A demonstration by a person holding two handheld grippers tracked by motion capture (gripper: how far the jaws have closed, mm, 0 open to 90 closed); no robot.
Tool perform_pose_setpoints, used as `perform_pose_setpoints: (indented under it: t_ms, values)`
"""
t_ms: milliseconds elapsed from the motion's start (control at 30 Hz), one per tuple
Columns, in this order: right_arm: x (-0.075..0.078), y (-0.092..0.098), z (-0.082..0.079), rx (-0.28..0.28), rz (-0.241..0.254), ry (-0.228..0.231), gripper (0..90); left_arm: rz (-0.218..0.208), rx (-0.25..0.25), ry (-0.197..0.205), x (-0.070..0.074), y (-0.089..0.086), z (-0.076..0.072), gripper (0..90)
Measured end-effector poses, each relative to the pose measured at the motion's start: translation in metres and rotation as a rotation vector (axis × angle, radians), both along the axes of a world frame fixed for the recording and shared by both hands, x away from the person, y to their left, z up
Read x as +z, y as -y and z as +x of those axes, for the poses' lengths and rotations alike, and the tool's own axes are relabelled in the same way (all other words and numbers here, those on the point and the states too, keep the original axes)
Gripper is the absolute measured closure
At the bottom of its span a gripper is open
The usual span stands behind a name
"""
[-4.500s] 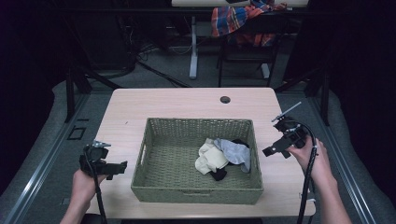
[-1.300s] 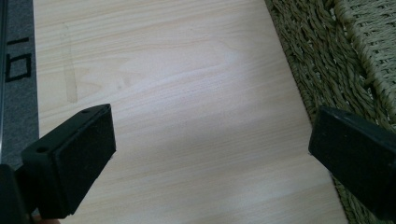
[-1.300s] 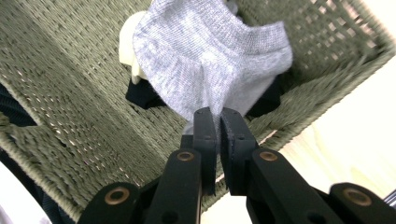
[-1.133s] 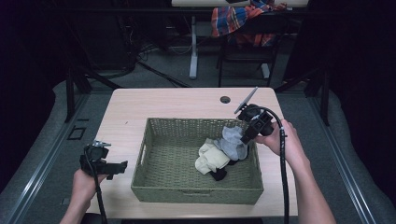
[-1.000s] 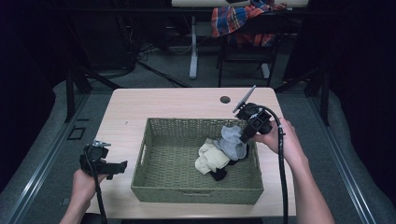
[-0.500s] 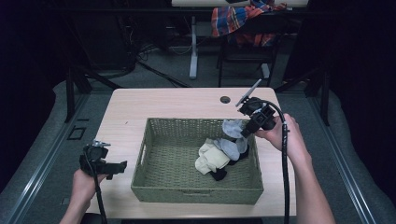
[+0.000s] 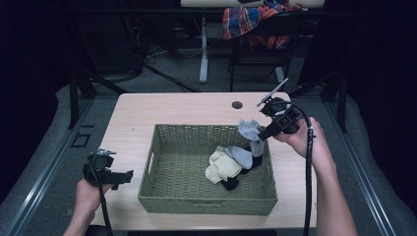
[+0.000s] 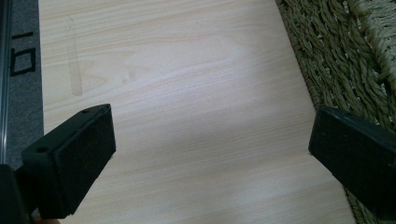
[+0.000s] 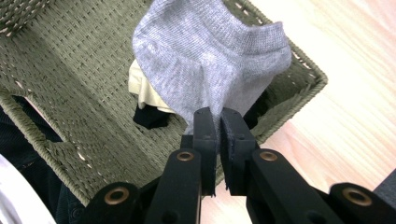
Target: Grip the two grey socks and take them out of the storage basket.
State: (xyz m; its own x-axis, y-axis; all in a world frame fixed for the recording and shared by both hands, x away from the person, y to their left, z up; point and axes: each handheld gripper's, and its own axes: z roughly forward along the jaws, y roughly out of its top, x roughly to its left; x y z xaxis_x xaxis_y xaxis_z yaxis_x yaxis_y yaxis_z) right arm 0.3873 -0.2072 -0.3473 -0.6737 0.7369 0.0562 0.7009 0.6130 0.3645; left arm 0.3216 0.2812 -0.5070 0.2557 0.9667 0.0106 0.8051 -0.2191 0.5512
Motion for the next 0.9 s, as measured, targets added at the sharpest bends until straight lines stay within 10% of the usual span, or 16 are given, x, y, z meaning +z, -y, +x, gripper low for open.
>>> perform_pose_setpoints:
  t_ms: [900]
  values:
    - [0.022, 0.043, -0.008, -0.088, 0.037, 0.069, 86.2, 0.001, -0.007, -0.004, 0.0, 0.002, 0.0, 0.7]
